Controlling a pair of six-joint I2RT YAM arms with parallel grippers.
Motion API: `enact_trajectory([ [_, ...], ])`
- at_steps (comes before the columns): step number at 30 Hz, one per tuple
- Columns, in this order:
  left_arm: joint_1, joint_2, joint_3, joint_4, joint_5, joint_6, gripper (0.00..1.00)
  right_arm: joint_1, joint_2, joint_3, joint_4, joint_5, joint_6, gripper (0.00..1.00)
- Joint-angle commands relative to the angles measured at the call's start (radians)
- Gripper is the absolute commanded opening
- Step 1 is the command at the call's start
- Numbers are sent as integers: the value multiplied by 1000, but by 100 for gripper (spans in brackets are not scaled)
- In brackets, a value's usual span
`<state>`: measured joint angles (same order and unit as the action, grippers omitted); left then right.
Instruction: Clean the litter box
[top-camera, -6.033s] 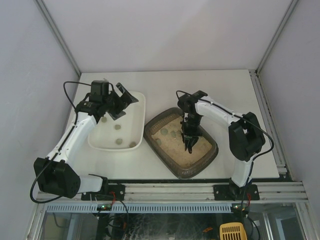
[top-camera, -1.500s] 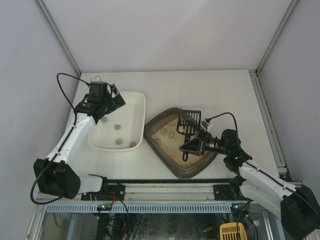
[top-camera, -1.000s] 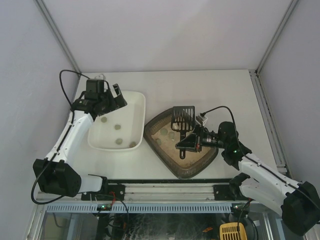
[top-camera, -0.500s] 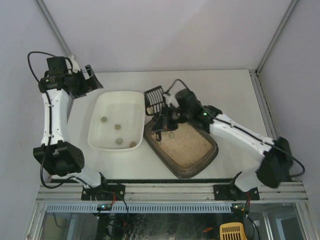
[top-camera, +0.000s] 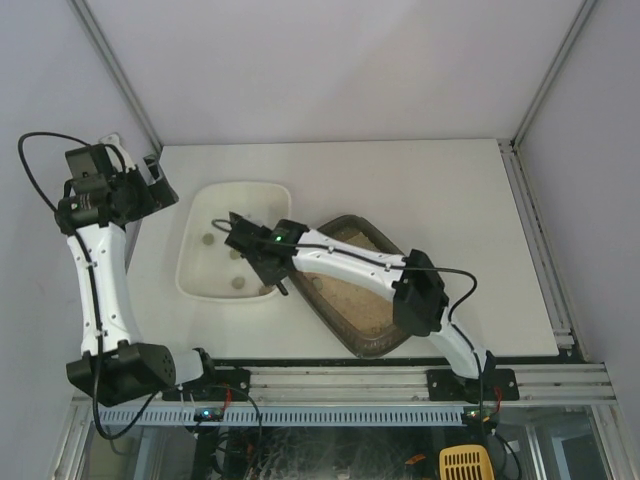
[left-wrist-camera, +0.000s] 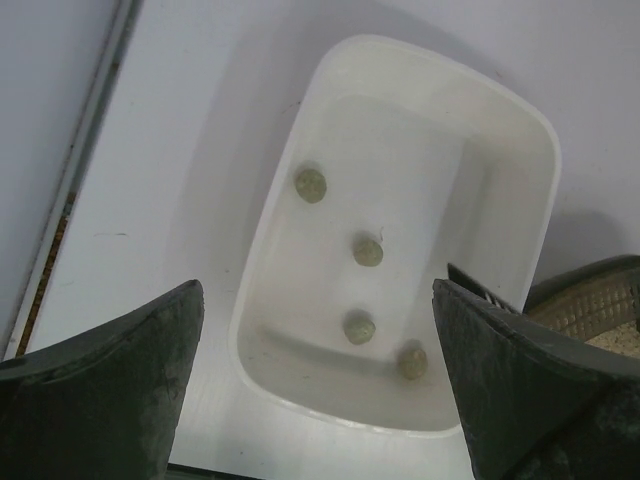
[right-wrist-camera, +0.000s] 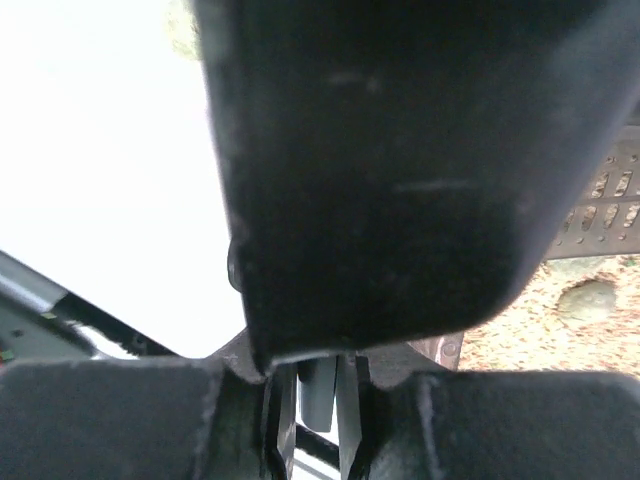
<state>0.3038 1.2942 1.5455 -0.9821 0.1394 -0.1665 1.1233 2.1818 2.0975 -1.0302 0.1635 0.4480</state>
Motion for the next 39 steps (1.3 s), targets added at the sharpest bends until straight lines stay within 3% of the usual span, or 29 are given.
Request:
enact_trajectory([
  [1, 4, -59, -42, 67, -66, 40, 100, 59, 36, 111, -101, 270, -132, 0],
  [11, 3, -76, -36, 82, -49, 47, 100, 96, 5, 44, 59, 436, -275, 0],
  [27, 3, -82, -71, 98, -3, 26, 100, 101, 17, 6, 153, 525, -375, 0],
  [29, 2, -79, -71, 98, -1, 23, 100, 117, 16, 0, 158, 603, -389, 0],
  [31, 3, -79, -74, 101, -3, 21, 100, 141, -5, -46, 231, 596, -470, 0],
  [32, 3, -79, -74, 104, -10, 19, 100, 159, 0, -44, 232, 561, -514, 0],
  [35, 3, -73, -70, 105, -15, 13, 100, 172, 62, 24, 174, 701, -530, 0],
  [37, 2, -76, -74, 106, -16, 9, 100, 160, 52, 8, 180, 630, -552, 0],
  [39, 2, -77, -77, 107, -13, 9, 100, 173, 60, 1, 189, 698, -574, 0],
])
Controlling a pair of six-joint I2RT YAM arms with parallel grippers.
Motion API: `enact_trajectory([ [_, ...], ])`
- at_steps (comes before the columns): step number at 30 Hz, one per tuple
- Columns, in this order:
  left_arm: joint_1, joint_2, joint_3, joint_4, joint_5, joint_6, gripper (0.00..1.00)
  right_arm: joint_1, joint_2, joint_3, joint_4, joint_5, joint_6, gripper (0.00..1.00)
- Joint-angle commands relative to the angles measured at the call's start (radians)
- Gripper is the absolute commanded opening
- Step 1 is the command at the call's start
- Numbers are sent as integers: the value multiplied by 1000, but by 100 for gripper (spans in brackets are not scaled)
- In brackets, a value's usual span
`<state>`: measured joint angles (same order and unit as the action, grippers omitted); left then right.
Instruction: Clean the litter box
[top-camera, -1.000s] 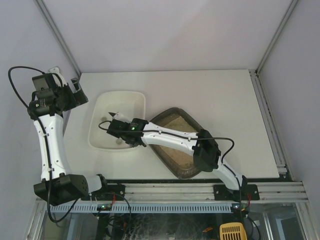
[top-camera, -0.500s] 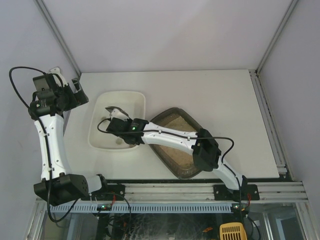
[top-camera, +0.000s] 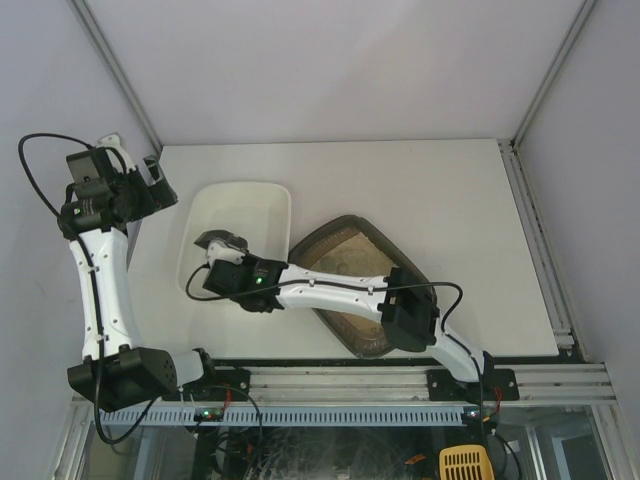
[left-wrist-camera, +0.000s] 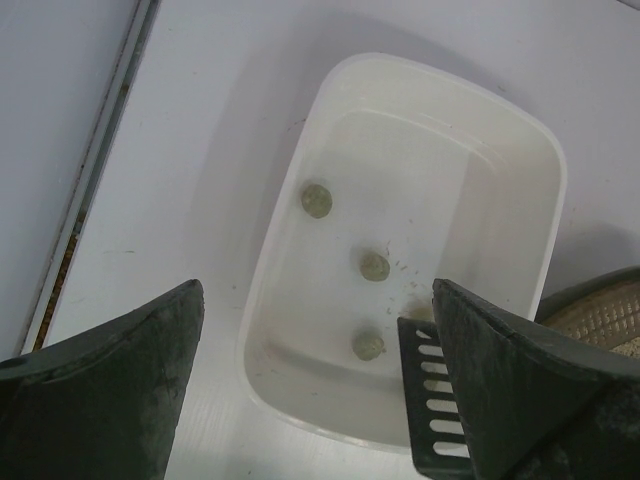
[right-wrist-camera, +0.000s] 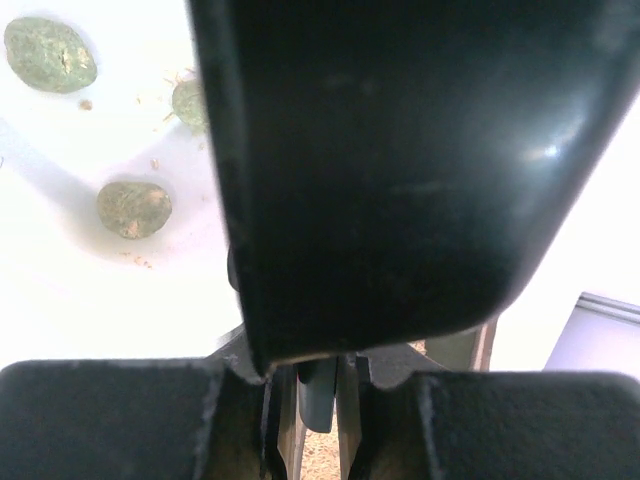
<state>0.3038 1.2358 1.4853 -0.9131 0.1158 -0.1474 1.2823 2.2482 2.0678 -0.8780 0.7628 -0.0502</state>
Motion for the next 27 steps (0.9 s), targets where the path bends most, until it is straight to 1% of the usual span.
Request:
enact_trajectory([
  [1, 2, -19, -17, 38, 11, -10, 100, 9, -11, 28, 36, 111, -72, 0],
  [3, 3, -21, -21, 40, 12, -10, 100, 18, -23, -10, 51, 52, -114, 0],
  [5, 3, -18, -20, 41, 14, -12, 100, 45, 7, -31, 91, 180, -171, 0],
  [6, 2, -16, -19, 41, 18, -13, 100, 37, 12, -26, 94, 200, -155, 0],
  [8, 3, -15, -21, 42, 24, -16, 100, 17, -26, -38, 87, 85, -124, 0],
  [9, 3, -17, -22, 43, 28, -18, 100, 26, -25, -51, 100, 69, -146, 0],
  [10, 3, -15, -25, 44, 30, -19, 100, 37, -13, -46, 103, 130, -158, 0],
  [11, 2, -15, -24, 44, 33, -18, 100, 34, -11, -31, 97, 188, -133, 0],
  [12, 0, -16, -26, 43, 32, -17, 100, 15, -32, -20, 85, 189, -81, 0],
  [13, 1, -16, -28, 44, 33, -15, 100, -10, -70, -29, 88, 120, -53, 0],
  [14, 0, -18, -32, 47, 30, -14, 100, -21, -108, -74, 132, 43, -86, 0],
  [15, 1, -20, -36, 49, 31, -15, 100, -3, -113, -111, 165, 26, -157, 0],
  [16, 1, -19, -38, 51, 33, -17, 100, 34, -78, -114, 161, 74, -214, 0],
  [17, 1, -18, -38, 51, 34, -17, 100, 46, -27, -80, 115, 138, -218, 0],
  [18, 0, -17, -38, 51, 36, -17, 100, 40, 0, -47, 77, 172, -188, 0],
  [19, 1, -16, -38, 52, 38, -18, 100, 21, -10, -25, 51, 124, -126, 0],
  [21, 1, -16, -42, 51, 42, -20, 100, -25, -95, -53, 65, 34, -24, 0],
  [22, -1, -16, -45, 53, 43, -21, 100, -35, -146, -104, 116, -5, -18, 0],
  [23, -1, -16, -48, 56, 46, -23, 100, -21, -184, -153, 179, -18, -52, 0],
  [24, -1, -17, -51, 57, 49, -23, 99, 16, -169, -175, 217, 4, -127, 0],
  [25, -3, -14, -52, 58, 51, -24, 100, 56, -110, -157, 210, 48, -194, 0],
  [26, -3, -10, -50, 59, 51, -23, 100, 85, -41, -112, 123, 119, -217, 0],
  [27, -4, -6, -46, 57, 51, -23, 100, 86, 9, -59, 61, 161, -197, 0],
])
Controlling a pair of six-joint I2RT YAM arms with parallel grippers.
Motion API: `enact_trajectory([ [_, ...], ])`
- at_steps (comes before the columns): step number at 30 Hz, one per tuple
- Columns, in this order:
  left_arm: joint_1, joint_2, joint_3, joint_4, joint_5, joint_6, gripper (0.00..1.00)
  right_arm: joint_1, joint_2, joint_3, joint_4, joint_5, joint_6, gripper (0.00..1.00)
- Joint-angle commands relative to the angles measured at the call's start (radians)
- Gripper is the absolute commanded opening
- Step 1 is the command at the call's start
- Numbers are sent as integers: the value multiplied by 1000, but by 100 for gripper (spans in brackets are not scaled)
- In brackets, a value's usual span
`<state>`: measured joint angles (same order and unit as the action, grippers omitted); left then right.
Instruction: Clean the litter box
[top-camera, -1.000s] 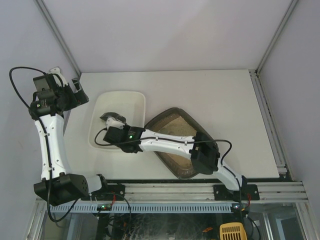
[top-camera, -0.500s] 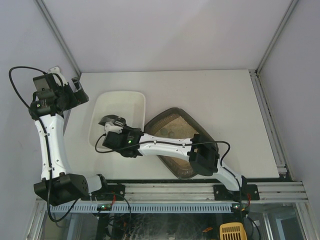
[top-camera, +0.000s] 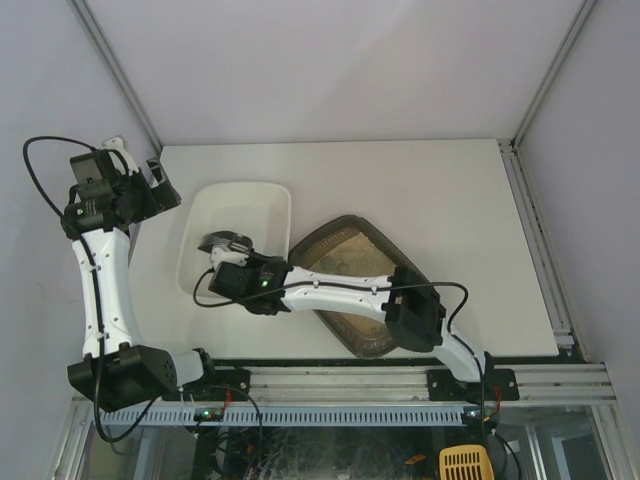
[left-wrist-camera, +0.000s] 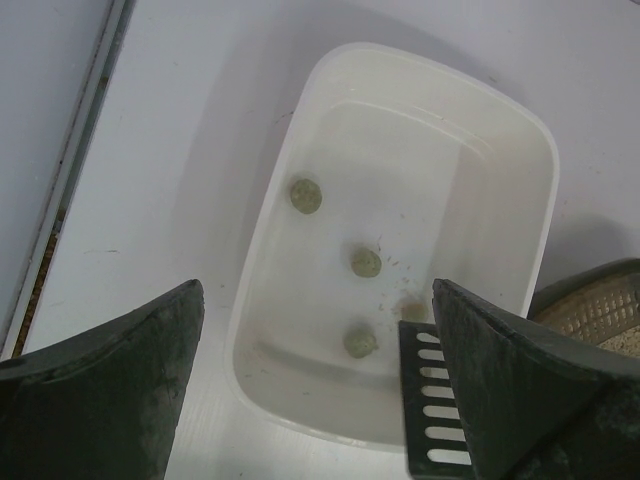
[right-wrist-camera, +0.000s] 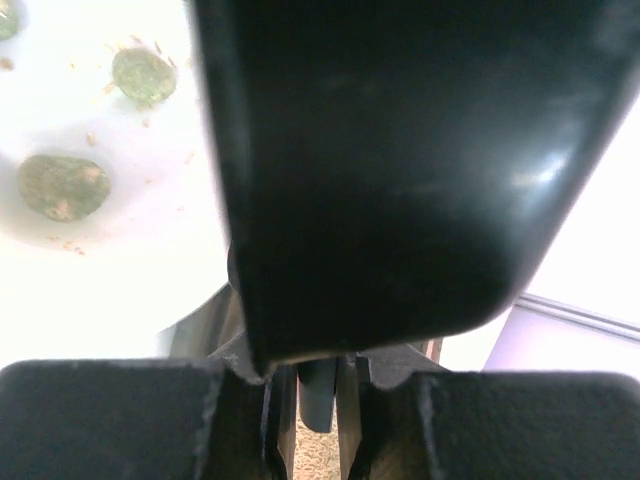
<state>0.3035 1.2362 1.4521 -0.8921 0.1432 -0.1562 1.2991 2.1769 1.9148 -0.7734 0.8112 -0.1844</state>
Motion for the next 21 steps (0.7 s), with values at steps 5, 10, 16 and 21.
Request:
enact_trajectory([
  [5, -6, -14, -13, 33, 40, -23, 100, -105, -196, -34, 55, -207, 201, 0],
  [10, -18, -5, -7, 37, 30, -14, 100, -168, -244, -43, -40, -501, 302, 0],
  [16, -75, 28, 10, 28, 39, -25, 100, -317, -489, -380, 255, -1093, 463, 0],
  [21, -204, 80, 37, 15, -8, 4, 100, -349, -581, -503, 309, -1282, 501, 0],
])
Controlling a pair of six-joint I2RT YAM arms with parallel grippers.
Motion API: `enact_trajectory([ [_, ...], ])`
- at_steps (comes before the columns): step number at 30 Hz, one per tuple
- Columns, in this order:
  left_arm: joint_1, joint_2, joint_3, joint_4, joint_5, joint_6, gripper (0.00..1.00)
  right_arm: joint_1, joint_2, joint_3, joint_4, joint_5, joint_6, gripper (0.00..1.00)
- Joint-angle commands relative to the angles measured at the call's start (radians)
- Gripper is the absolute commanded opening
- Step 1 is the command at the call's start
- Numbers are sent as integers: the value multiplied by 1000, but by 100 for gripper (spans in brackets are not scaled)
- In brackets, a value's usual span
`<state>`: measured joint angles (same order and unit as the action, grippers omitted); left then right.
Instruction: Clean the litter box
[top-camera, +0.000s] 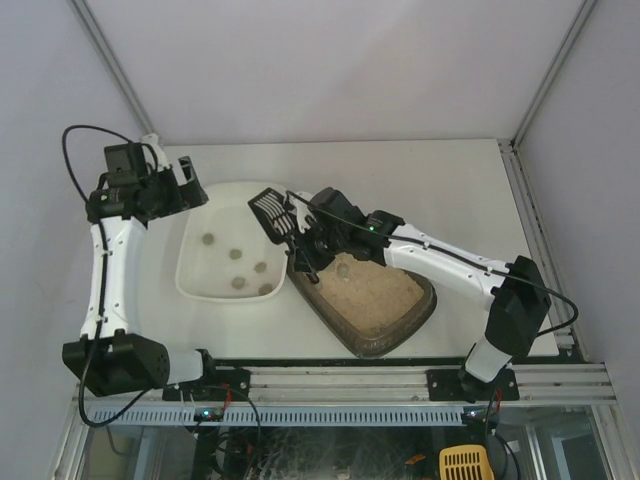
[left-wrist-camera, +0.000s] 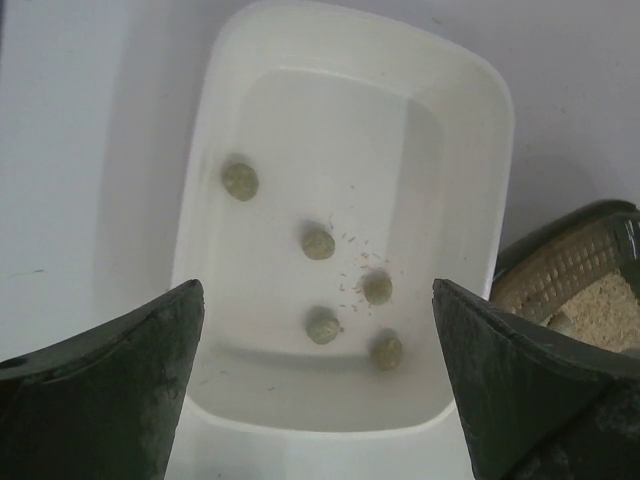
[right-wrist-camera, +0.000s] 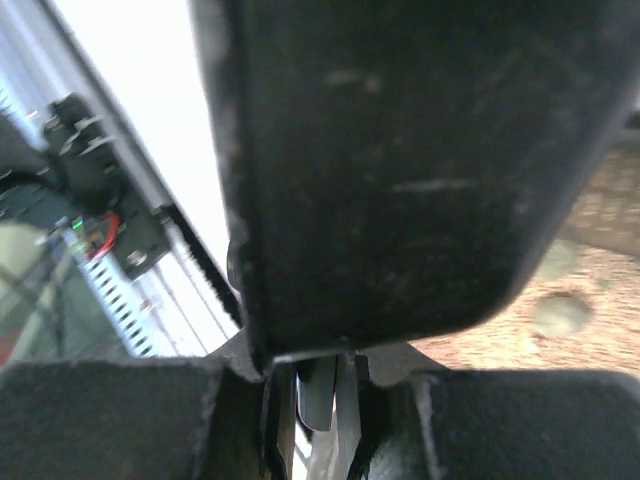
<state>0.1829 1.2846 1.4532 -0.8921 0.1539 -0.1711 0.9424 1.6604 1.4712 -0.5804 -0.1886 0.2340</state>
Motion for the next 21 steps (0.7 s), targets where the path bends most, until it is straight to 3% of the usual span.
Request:
enact_trajectory([
  [1, -106, 45, 41, 14, -18, 17, 100, 6, -79, -70, 105, -285, 84, 0],
  [6, -197, 168, 82, 3, 53, -7, 100, -40, -153, -125, -16, -197, 183, 0],
  [12, -308, 338, 112, -15, 157, -56, 100, -196, -247, -175, -300, -171, 374, 0],
  [17, -397, 342, -27, 138, 266, -228, 100, -326, -228, -181, -490, -353, 428, 0],
  [21, -533, 303, -68, 186, 143, -250, 100, -355, -196, -181, -603, -409, 428, 0],
])
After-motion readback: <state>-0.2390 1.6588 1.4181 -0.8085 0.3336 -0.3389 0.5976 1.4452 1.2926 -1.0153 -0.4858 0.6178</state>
